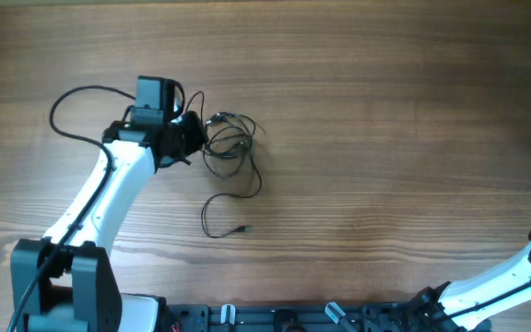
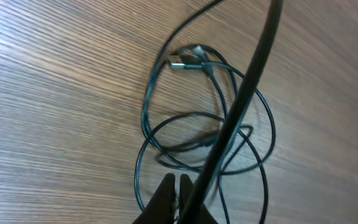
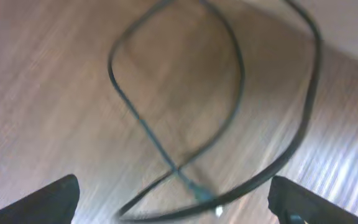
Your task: Untangle cables
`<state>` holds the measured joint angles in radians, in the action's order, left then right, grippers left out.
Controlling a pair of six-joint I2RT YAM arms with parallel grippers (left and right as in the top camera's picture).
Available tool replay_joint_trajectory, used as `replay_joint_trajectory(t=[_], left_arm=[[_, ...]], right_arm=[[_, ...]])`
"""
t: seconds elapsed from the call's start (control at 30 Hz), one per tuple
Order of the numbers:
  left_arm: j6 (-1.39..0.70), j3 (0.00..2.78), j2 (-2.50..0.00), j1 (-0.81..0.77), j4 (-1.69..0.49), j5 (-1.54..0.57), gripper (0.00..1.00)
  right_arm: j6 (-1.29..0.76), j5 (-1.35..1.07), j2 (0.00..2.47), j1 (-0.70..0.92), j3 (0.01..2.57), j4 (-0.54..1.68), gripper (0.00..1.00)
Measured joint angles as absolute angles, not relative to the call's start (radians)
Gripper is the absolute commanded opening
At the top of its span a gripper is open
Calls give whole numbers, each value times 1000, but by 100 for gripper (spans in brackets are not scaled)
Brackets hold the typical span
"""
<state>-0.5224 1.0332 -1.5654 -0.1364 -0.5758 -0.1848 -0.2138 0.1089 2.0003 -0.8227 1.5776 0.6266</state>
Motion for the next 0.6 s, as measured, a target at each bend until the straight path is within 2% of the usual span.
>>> replay_joint_trajectory(t=[0.07, 0.17, 0.27, 0.4, 0.47, 0.6], left_arm=[[-522, 1033, -1565, -144, -575, -185, 5], [-522, 1033, -1565, -143, -576, -185, 4], [-522, 1033, -1565, -143, -575, -185, 4], [-522, 1033, -1564, -143, -529, -209, 4], [-510, 1032, -1545, -143, -485, -249, 4], [-502, 1030, -1449, -144, -418, -325, 4]], right_arm=[[-307, 133, 1963, -823, 1577, 683, 100], [-555, 165, 1782, -821, 1581, 846, 100], [-641, 57, 1681, -805, 1586, 1000, 100], [-349, -341, 1682, -610, 1530, 1019, 99], [-125, -531, 1683, -436, 1479, 1026, 100], [200, -703, 1685, -74, 1375, 908, 100]])
